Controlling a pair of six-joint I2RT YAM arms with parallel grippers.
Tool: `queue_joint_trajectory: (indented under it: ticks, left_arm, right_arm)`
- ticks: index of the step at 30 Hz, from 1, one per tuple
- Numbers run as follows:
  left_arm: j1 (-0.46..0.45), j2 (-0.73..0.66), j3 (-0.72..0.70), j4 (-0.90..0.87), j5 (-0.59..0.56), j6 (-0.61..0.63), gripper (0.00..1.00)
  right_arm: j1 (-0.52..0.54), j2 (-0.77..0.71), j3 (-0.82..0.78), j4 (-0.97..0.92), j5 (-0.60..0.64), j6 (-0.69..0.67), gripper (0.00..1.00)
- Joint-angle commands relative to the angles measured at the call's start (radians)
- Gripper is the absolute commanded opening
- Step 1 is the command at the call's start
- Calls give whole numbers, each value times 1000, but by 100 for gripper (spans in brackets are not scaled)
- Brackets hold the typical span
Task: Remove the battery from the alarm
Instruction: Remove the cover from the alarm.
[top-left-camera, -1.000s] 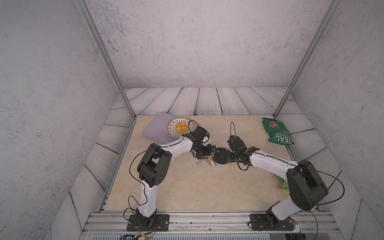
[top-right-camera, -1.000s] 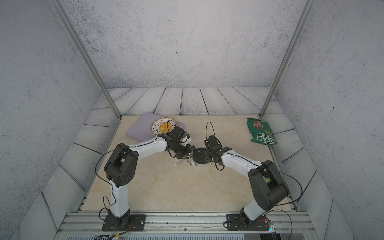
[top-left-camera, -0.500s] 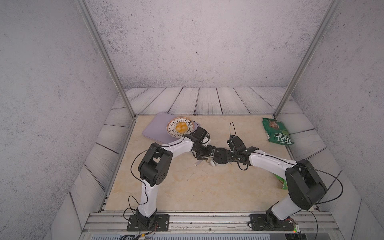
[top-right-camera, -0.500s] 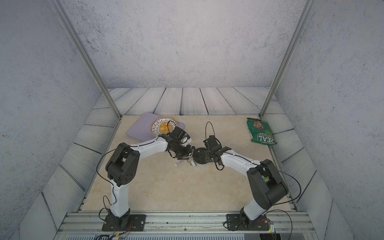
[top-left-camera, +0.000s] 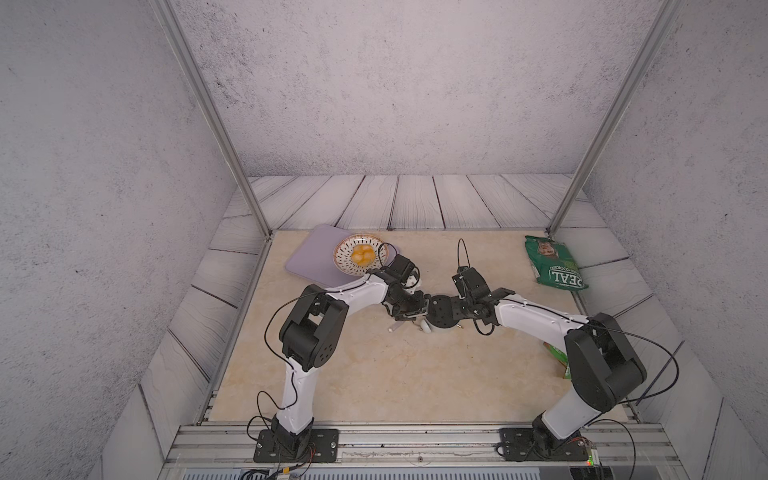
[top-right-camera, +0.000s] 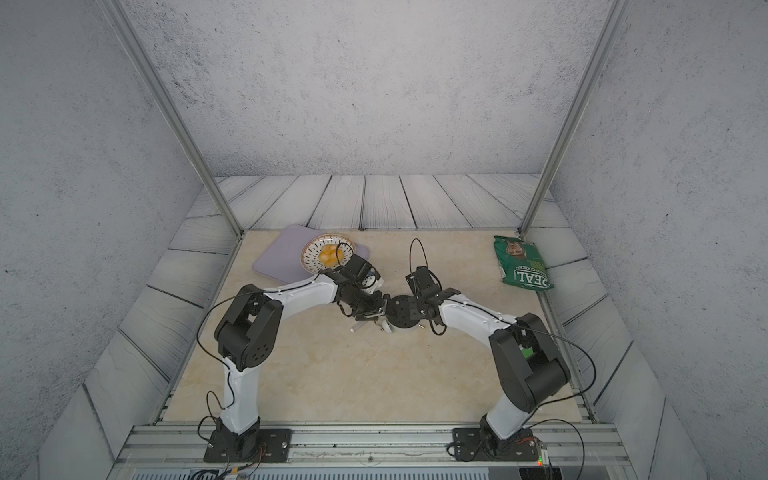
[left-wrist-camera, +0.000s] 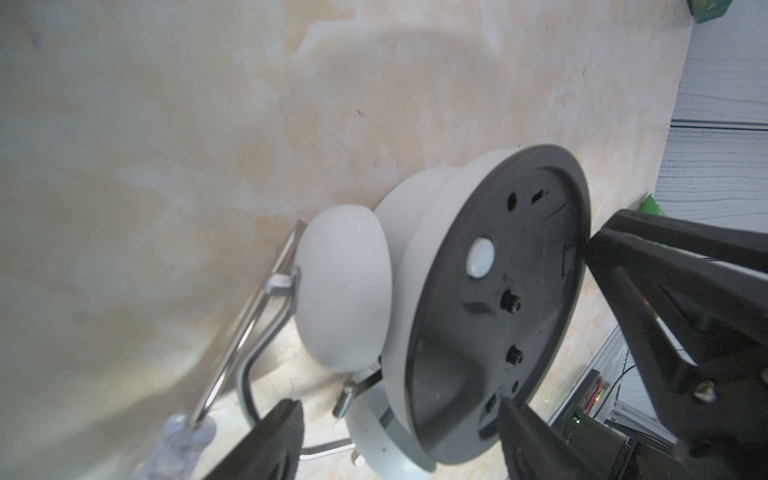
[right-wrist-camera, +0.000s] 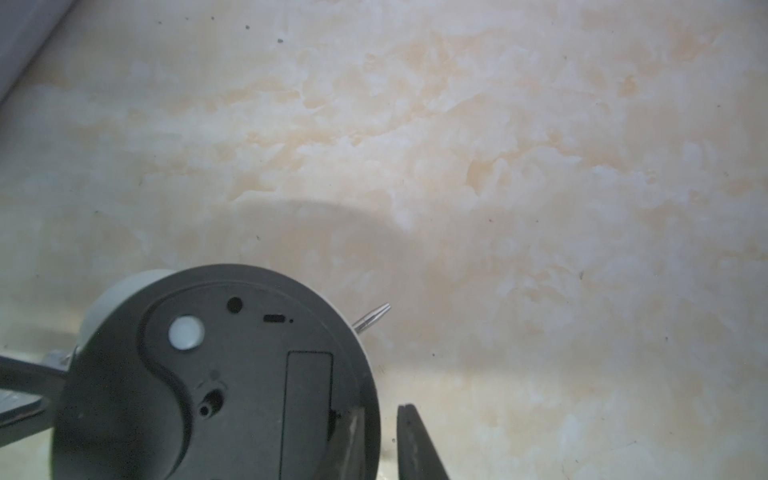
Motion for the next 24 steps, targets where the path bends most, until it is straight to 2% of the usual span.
queue_joint_trajectory:
  ticks: [1, 13, 24]
  left_arm:
    - [-2, 15, 24, -7, -1, 10, 80]
    - [4, 17, 28, -5, 3, 7, 79]
    - [4, 12, 18, 6, 15, -4, 79]
  right_arm:
    - [-2, 33, 23, -45, 4, -24, 20]
    - [2, 64, 47, -139, 14, -35, 19]
    - [11, 30, 67, -186, 32, -39, 21]
